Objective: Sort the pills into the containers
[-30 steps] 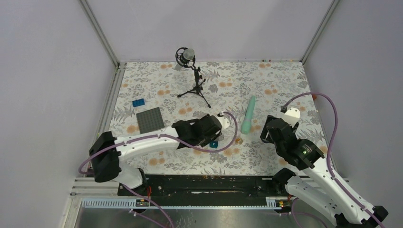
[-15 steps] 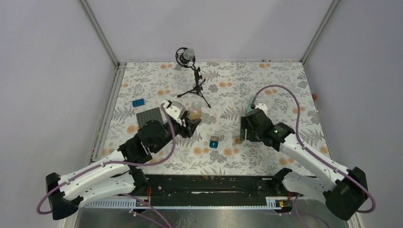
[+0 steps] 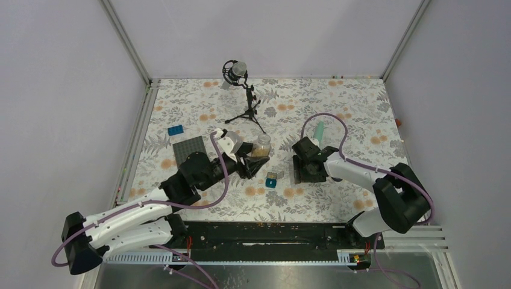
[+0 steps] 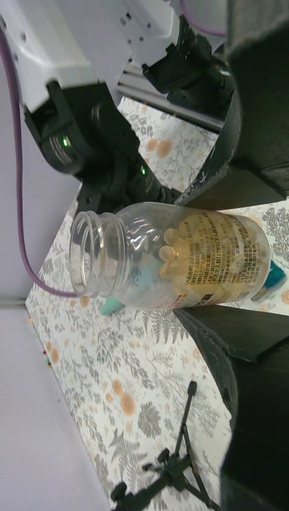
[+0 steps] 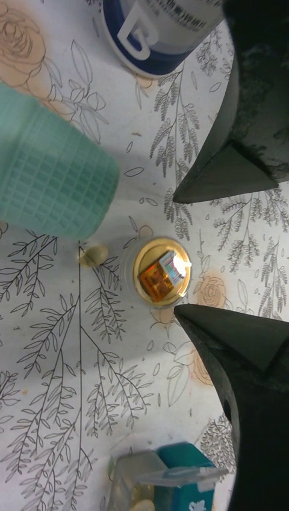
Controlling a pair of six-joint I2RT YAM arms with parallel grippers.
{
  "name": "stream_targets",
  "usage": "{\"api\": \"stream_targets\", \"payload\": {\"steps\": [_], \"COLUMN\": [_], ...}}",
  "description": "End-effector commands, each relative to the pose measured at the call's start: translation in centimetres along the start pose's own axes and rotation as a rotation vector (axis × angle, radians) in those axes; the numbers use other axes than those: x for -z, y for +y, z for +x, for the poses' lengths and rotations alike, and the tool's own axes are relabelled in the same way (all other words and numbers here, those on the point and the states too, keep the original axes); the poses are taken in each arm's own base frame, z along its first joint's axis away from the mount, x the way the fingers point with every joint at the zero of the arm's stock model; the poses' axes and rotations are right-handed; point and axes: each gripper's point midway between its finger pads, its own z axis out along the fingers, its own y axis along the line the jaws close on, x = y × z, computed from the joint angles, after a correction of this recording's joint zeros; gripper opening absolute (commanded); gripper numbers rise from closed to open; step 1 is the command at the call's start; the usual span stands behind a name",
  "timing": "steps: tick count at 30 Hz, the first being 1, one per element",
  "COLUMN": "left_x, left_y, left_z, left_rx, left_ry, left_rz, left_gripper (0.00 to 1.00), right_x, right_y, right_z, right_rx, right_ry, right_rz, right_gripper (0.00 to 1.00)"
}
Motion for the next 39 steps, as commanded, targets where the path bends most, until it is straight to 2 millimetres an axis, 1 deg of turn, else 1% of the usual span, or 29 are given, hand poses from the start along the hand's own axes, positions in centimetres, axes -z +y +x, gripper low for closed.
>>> {"api": "stream_targets", "payload": {"steps": [1,4,8,11,13,18,20,22,24,27,31,35,39], "left_x": [-0.3,-0.4,-0.4,-0.2,-0.2,0.0,0.0,-0.1,-0.1,-0.2,-0.4,-0.8,-0.9], "left_y": [-2.1,-2.3,-2.1,-1.9,-1.6,-1.4,-1.2,-1.2,-1.0,-1.0,-0.6,-0.6,-1.1], "left_z": [-2.0,-1.6,-1.1,-0.9,-0.7,-0.1,0.2,0.6,0.9,1.4,2.1,2.0,2.4], "left_rx": [0.031,0.034,0.033,0.033,0.033,0.038,0.041,0.042,0.042,0.036,0.017,-0.022,-0.080], "left_ry": [-0.091,-0.081,-0.066,-0.060,-0.054,-0.042,-0.035,-0.026,-0.020,-0.008,0.003,-0.012,0.014], "left_rz": [0.112,0.126,0.118,0.111,0.101,0.092,0.087,0.085,0.081,0.081,0.077,0.092,0.154], "left_gripper": [0.00,0.00,0.00,0.00,0.00,0.00,0.00,0.00,0.00,0.00,0.00,0.00,0.00], "right_x": [-0.4,-0.9,-1.6,-1.8,-1.9,-1.2,-0.6,0.4,1.7,4.5,9.5,14.8,20.0], "right_y": [1.6,1.6,1.7,1.8,1.8,1.5,1.3,1.2,1.1,1.3,1.9,3.2,4.6], "right_z": [-1.6,-1.8,-2.0,-2.4,-2.6,-2.4,-2.1,-1.8,-1.7,-2.0,-3.8,-5.7,-6.6], "right_rx": [0.017,0.026,0.041,0.047,0.043,0.026,0.020,0.014,0.012,0.012,0.021,0.049,0.100], "right_ry": [-0.029,-0.031,-0.031,-0.041,-0.045,-0.030,-0.021,-0.018,-0.023,-0.066,-0.174,-0.290,-0.395], "right_rz": [-0.038,-0.021,0.003,0.021,0.027,0.041,0.042,0.030,0.002,-0.062,-0.169,-0.311,-0.474], "right_gripper": [0.68,0.68,0.68,0.65,0.59,0.39,0.35,0.33,0.33,0.33,0.34,0.34,0.34]}}
